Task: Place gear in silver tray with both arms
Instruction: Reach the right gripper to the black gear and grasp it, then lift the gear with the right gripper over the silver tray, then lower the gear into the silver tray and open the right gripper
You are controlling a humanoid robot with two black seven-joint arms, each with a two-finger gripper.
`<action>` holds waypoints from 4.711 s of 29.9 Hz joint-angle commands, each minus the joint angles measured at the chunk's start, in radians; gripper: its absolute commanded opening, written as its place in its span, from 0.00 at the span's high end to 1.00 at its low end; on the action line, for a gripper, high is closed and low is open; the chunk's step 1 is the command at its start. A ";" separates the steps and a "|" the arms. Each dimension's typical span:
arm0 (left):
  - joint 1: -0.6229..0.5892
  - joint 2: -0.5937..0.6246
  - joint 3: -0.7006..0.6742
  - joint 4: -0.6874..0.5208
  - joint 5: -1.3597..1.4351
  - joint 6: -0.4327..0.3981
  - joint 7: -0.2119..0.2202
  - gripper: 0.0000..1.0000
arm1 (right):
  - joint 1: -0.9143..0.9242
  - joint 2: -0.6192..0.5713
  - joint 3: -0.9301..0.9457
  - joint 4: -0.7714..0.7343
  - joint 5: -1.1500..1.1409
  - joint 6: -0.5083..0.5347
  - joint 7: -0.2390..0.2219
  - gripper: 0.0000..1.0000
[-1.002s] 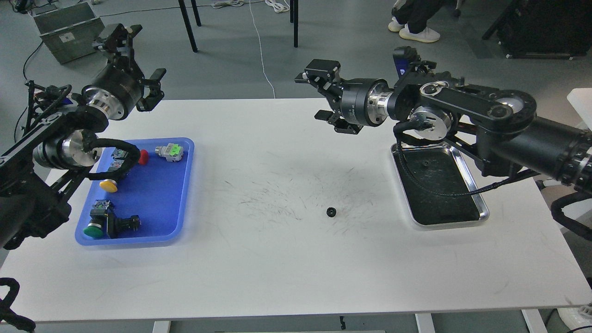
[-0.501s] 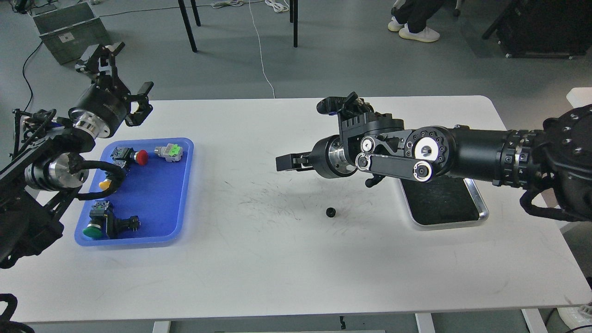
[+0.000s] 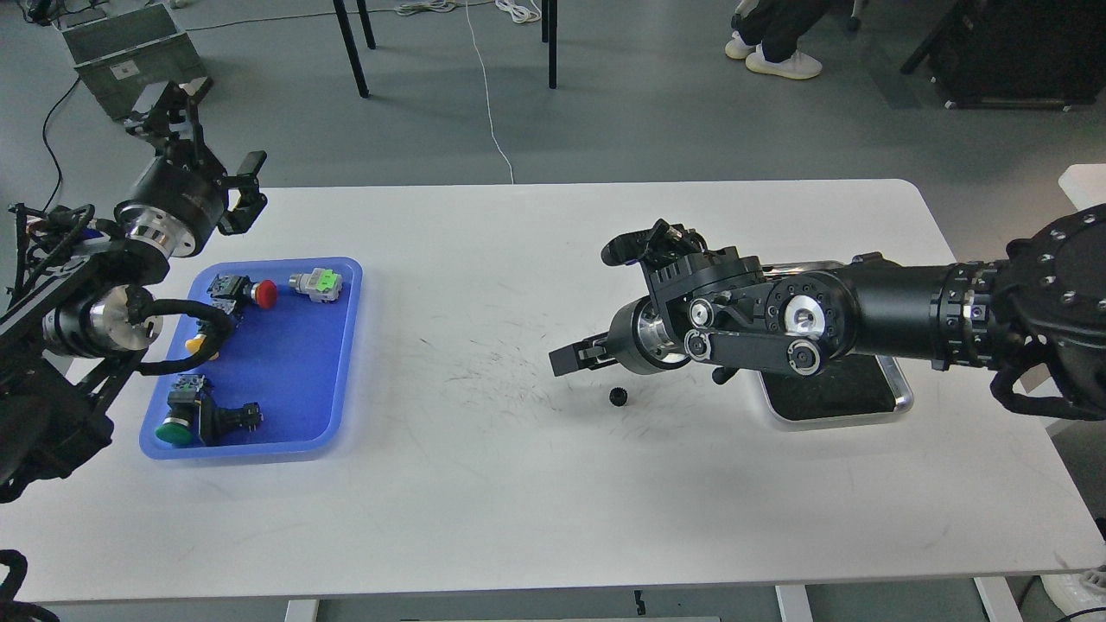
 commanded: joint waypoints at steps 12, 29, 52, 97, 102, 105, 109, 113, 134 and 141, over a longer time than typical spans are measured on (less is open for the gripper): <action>0.000 -0.002 0.000 -0.009 0.002 0.004 0.000 0.02 | -0.008 -0.004 -0.054 0.022 -0.045 0.044 0.000 0.03; -0.002 -0.002 0.000 -0.011 0.002 0.004 0.002 0.02 | -0.010 0.000 -0.069 0.022 -0.045 0.044 0.002 0.15; -0.002 -0.001 0.000 -0.011 0.002 0.006 0.002 0.02 | -0.005 0.011 -0.092 0.018 -0.061 0.045 0.005 0.48; -0.017 -0.016 -0.002 -0.011 0.043 0.021 0.005 0.02 | -0.043 -0.702 0.147 0.136 -0.151 0.033 0.082 0.98; -0.017 -0.014 -0.002 -0.011 0.045 0.023 0.005 0.02 | -0.154 -0.701 0.147 0.122 -0.196 0.010 0.089 0.98; -0.017 -0.014 -0.002 -0.011 0.045 0.021 0.005 0.02 | -0.201 -0.695 0.147 0.122 -0.199 -0.028 0.089 0.98; -0.019 -0.014 -0.002 -0.011 0.045 0.023 0.005 0.02 | -0.238 -0.684 0.147 0.120 -0.210 -0.041 0.089 0.98; -0.019 -0.016 -0.002 -0.011 0.045 0.023 0.005 0.02 | -0.264 -0.672 0.147 0.113 -0.230 -0.073 0.088 0.96; -0.017 -0.011 -0.002 -0.008 0.045 0.021 0.002 0.02 | -0.269 -0.598 0.194 0.071 -0.217 -0.105 0.089 0.04; -0.020 -0.010 -0.002 -0.008 0.045 0.023 0.002 0.02 | -0.275 -0.632 0.433 0.067 -0.207 -0.107 0.086 0.04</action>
